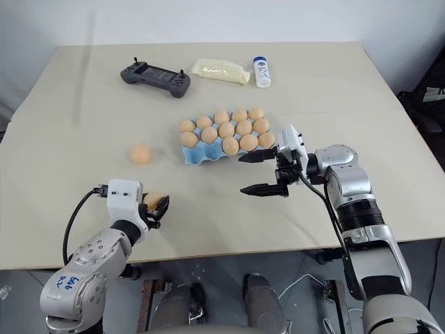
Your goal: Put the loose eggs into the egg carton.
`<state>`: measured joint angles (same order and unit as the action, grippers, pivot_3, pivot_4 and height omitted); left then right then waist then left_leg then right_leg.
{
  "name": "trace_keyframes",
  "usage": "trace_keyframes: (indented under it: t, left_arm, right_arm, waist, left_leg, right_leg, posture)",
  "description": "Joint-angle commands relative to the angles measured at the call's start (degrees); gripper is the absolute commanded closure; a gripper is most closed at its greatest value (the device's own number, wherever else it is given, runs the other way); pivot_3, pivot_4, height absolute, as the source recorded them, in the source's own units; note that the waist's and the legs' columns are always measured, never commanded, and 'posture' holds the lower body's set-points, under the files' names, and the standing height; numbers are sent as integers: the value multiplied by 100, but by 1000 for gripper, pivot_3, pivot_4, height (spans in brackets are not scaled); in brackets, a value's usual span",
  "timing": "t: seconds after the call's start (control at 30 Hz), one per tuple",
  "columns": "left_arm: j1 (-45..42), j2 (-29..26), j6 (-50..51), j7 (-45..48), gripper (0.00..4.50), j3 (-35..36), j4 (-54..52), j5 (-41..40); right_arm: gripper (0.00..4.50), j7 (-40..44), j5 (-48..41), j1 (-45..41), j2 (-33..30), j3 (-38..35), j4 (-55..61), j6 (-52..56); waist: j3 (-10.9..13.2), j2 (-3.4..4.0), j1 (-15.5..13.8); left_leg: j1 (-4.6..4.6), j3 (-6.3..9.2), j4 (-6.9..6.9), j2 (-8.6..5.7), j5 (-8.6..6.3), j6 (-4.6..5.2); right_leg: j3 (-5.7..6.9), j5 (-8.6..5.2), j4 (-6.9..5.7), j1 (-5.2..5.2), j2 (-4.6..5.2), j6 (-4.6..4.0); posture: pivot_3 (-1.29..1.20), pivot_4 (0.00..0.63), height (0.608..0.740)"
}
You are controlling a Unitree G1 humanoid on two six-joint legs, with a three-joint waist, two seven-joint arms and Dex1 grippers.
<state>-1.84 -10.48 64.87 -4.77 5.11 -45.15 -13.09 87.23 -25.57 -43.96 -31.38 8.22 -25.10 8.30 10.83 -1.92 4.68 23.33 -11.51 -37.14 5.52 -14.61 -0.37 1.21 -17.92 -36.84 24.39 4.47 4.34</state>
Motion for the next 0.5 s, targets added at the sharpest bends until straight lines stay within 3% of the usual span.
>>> trace_keyframes:
  t: [0.03,0.2,0.3,0.5]
  left_arm:
    - [-225,-126,-312,83,2697,-112,-4,165]
    - [-789,-325,-1087,443,2756,-634,300,279]
    - [-1133,-548,-2304,780,2757,-1056,804,608]
    - [-1667,66,-3061,853,2757,-1191,1842,591]
  right_arm:
    - [0,-6,15,34,-124,-251,175,-6]
    - [0,-108,45,85,-133,-375,263,10]
    - [0,-103,-30,183,-151,-516,405,-4]
    - [0,-254,-41,453,-262,-704,735,110]
  waist:
    - [0,0,-2]
    - [0,0,-19]
    - [0,0,-31]
    - [0,0,-69]
  left_leg:
    - [0,0,0,0,0,0]
    - [0,-1,1,-1,1,-1]
    - [0,-4,5,-4,1,-2]
    - [0,-10,2,-4,12,22]
  right_leg:
    - [0,0,0,0,1,0]
    - [3,0,0,-1,0,0]
    - [3,0,3,0,1,1]
    - [4,2,4,1,-1,5]
  posture:
    - [0,150,740]
    - [0,150,740]
    - [0,150,740]
    - [0,150,740]
